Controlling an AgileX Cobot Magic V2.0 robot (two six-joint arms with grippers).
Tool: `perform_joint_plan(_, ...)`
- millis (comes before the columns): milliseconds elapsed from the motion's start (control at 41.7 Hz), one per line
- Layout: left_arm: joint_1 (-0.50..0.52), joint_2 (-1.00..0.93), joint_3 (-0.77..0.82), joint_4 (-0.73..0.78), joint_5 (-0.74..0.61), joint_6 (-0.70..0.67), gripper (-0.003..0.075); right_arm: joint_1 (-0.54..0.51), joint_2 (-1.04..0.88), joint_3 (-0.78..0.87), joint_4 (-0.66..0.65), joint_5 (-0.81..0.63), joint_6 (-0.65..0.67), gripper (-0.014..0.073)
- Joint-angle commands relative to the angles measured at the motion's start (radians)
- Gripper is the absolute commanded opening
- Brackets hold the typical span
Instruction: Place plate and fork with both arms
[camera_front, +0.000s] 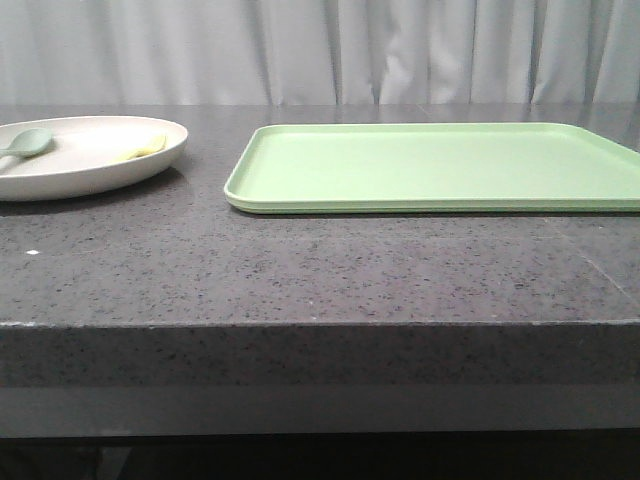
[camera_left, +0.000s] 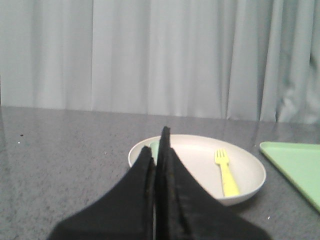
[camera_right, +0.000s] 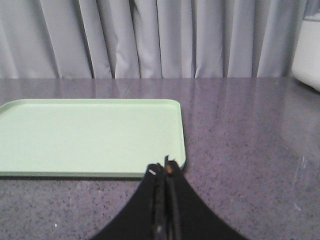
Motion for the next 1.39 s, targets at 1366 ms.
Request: perform_joint_plan(1366, 0.003, 0.538, -0.595, -0.023, 0.379, -0.01, 0.0071, 0.001, 0.52, -0.495, 0.001, 0.225, -0.003, 0.0129)
